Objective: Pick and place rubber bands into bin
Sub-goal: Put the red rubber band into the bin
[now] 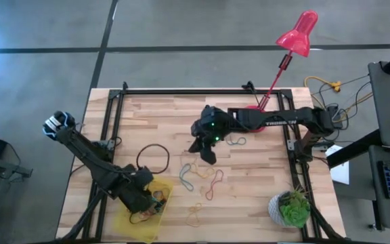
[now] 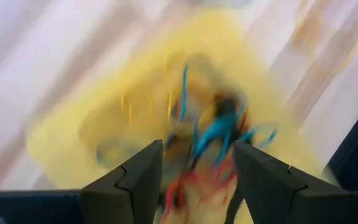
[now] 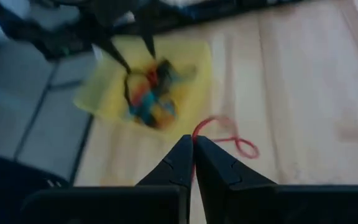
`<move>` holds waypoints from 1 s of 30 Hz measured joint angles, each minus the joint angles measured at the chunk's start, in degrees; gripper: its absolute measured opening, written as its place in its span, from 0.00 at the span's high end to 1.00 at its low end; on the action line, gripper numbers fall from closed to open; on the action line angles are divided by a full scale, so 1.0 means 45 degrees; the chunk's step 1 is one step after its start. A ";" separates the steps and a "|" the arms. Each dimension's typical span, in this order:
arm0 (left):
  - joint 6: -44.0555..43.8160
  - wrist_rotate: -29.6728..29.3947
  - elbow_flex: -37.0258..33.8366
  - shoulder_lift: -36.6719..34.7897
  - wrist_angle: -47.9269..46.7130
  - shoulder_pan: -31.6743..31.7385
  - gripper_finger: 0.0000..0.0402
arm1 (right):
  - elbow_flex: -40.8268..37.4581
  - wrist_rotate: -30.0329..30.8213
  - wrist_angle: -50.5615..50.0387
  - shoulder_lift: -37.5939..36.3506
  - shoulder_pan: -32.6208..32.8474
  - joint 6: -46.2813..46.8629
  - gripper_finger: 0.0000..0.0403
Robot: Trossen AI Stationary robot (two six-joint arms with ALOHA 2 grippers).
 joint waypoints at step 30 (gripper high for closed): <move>0.9641 -0.6826 0.0718 -0.1794 0.4966 0.2668 0.55 | 0.0024 0.0538 0.2370 0.0246 0.1384 0.1849 0.98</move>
